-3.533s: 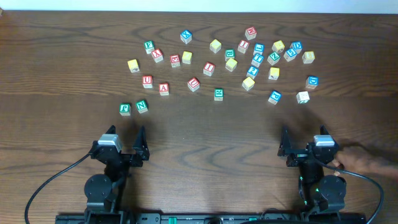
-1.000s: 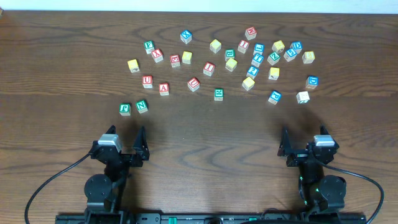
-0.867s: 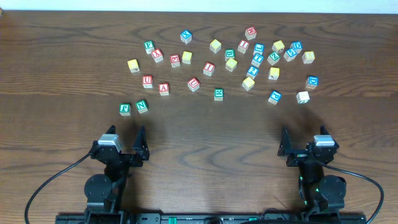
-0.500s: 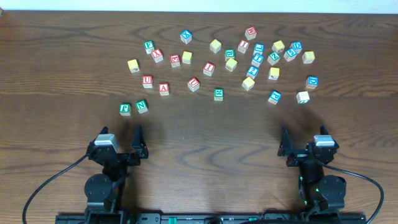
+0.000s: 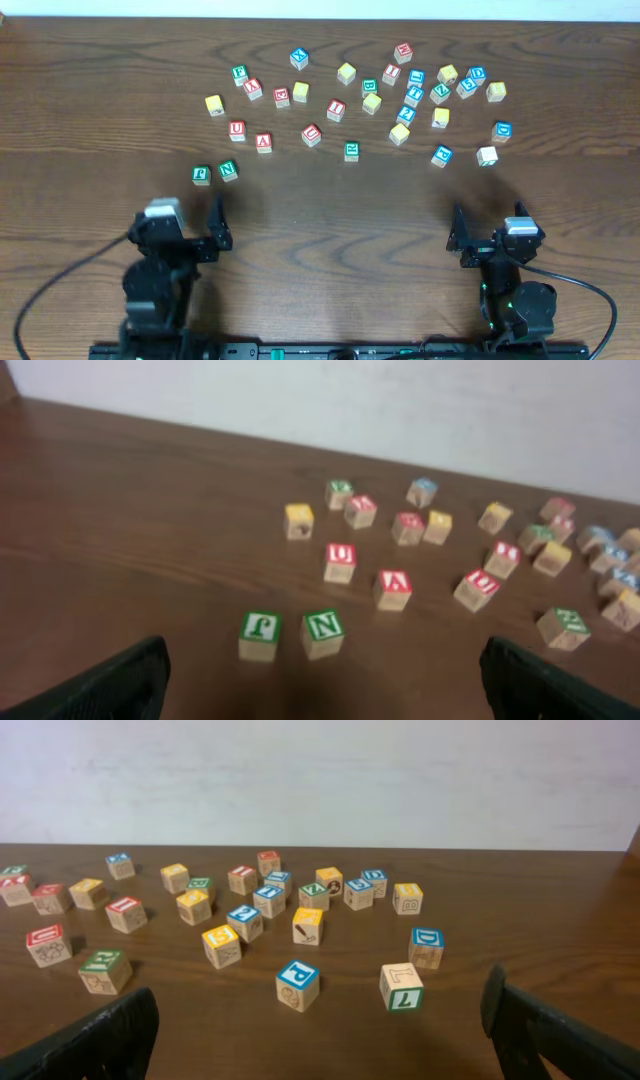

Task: Spell out CORL
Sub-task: 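Raise the left gripper and move it over the far blocks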

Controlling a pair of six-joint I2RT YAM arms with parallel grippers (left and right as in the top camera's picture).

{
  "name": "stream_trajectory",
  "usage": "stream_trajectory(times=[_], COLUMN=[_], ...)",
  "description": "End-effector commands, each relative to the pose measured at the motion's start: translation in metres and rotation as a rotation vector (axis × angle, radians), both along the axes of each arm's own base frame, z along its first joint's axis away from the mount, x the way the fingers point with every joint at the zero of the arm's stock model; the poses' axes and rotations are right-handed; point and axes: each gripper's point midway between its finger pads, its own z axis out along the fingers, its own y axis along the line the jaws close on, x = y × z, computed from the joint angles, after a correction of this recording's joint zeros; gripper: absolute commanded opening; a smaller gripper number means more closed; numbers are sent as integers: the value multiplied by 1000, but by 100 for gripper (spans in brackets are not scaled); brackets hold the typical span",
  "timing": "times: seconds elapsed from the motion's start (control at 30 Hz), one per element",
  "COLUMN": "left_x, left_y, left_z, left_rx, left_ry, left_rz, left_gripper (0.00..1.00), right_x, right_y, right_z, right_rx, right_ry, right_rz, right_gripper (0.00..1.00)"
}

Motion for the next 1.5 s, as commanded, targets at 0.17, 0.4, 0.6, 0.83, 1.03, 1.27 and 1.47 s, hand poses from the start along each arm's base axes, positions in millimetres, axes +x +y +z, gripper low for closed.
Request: stream_trajectory(times=[0.17,0.4,0.6,0.83,1.03,1.27,1.47], left_x=[74,143,201,217,210,211,212], left_y=[0,-8,-7,-10,-10,-20,-90], left_z=[79,77,75,58,47,49,61], left_rx=[52,210,239,230,226,7,32], left_ry=[110,209,230,245,298,304,312], left_rz=[-25,-135,-154,-172,-179,-106,-183], left_gripper=[98,98,98,98,98,97,95], right_x=[0,0,0,0,0,0,0], right_y=[-1,-1,-1,-1,-1,-1,-1], right_z=[-1,-1,-1,-1,-1,-1,-1], right_rx=[-4,-4,-4,-4,-4,-4,-4], right_ry=[4,4,4,4,4,4,4], right_rz=[-3,-3,-3,-3,-3,-3,-3], right_gripper=[99,99,99,99,99,99,99])
